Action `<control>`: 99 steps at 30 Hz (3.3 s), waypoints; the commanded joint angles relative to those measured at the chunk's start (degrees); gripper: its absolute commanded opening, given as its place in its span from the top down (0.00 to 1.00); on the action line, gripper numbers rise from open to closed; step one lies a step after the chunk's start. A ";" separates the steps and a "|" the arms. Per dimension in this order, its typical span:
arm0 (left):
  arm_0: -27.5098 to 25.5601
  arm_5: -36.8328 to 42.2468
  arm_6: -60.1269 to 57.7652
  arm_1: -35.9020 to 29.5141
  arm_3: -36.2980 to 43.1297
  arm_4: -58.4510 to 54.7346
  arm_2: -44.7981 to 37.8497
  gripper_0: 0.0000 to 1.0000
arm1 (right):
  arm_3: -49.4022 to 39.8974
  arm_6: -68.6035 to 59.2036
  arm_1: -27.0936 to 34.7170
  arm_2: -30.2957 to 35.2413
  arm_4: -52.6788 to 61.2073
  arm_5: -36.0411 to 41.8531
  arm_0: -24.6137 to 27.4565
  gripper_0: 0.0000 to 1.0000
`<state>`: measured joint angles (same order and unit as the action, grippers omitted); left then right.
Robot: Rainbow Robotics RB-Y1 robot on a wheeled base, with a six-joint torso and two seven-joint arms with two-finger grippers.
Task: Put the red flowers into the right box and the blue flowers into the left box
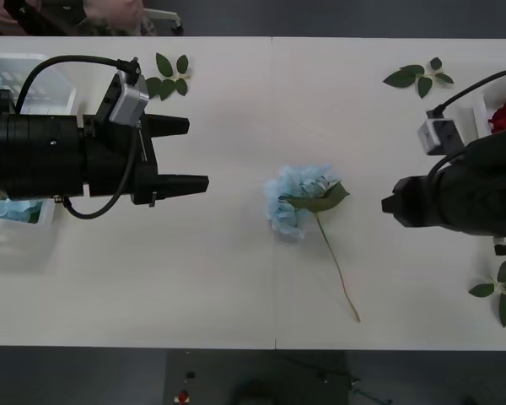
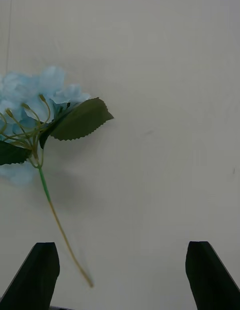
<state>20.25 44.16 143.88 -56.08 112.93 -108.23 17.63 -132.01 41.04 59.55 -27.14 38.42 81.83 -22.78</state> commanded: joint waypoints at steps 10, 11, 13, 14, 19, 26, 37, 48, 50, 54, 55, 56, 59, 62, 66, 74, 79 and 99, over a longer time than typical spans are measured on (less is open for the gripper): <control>-3.38 -2.76 6.85 4.93 0.72 -4.27 -5.77 0.00 | 5.27 -9.14 -8.75 -22.08 -14.69 -3.69 -9.21 0.25; -4.26 -2.68 7.91 5.37 0.72 -4.45 -6.56 0.00 | 5.80 -8.96 -9.54 -22.08 -15.05 -3.78 -9.30 0.26; -5.31 -2.06 9.49 5.46 0.72 -6.03 -7.35 0.00 | 7.55 -8.61 -11.39 -22.08 -16.54 -4.04 -9.39 0.26; -5.93 -1.71 9.58 5.11 0.72 -6.65 -7.88 0.00 | 8.61 -8.34 -12.53 -22.08 -17.24 -4.13 -9.39 0.26; -8.83 2.33 10.02 3.52 0.37 -6.91 -13.68 0.00 | 13.62 -7.03 -16.05 -22.17 -17.77 -6.42 -9.65 0.25; -9.44 7.52 10.02 3.08 -1.13 -9.99 -17.81 0.00 | 19.86 -4.57 -20.09 -22.17 -19.26 -7.91 -10.35 0.26; -9.44 7.52 10.54 3.17 -2.45 -11.57 -17.81 0.00 | 27.42 -3.16 -21.85 -26.56 -20.32 -12.04 -13.52 0.26; -9.44 7.52 10.81 3.17 -2.36 -11.74 -17.81 0.00 | 33.39 -1.23 -24.22 -27.18 -20.58 -13.89 -15.10 0.46; -9.44 7.61 10.89 3.17 -2.36 -11.74 -17.81 0.00 | 33.48 -0.96 -24.05 -27.27 -20.58 -13.89 -15.10 0.68; -9.44 7.61 11.12 3.17 -2.36 -11.74 -17.81 0.00 | 33.48 -0.43 -23.52 -27.18 -20.49 -14.33 -15.19 0.97; -9.44 7.52 11.12 3.26 -2.45 -11.83 -17.81 0.00 | 33.48 -0.43 -23.52 -27.27 -20.49 -14.33 -15.19 1.00; -9.44 7.61 11.12 3.26 -2.45 -11.83 -17.81 0.00 | 33.57 -0.35 -23.34 -27.27 -20.49 -14.77 -15.19 1.00; -9.44 7.61 11.12 3.17 -2.45 -11.92 -17.81 0.00 | 33.57 -0.26 -22.73 -27.09 -20.41 -16.00 -15.36 1.00; -9.44 7.61 11.12 3.17 -2.45 -11.83 -17.81 0.00 | 33.39 0.18 -21.15 -24.80 -17.07 -20.39 -15.72 1.00; -9.44 7.61 11.12 3.26 -2.45 -11.83 -17.81 0.00 | 33.13 2.91 -17.01 -19.80 -7.57 -29.36 -15.98 1.00; -9.44 7.52 11.12 3.17 -2.45 -11.83 -17.81 0.00 | 33.39 25.67 -11.39 -6.26 20.81 -38.76 -17.83 1.00; -9.35 7.52 10.89 3.26 -2.45 -11.92 -17.81 0.00 | 33.39 33.76 -14.03 -0.64 29.69 -39.20 -20.02 1.00; 9.28 4.53 -5.81 16.09 -20.64 -12.80 -1.28 0.00 | 39.72 71.02 -25.63 15.45 51.84 -27.16 -22.31 1.00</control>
<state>26.16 49.90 138.88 -42.19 94.23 -121.00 15.43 -92.16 106.95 34.54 -10.48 89.82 55.57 -43.74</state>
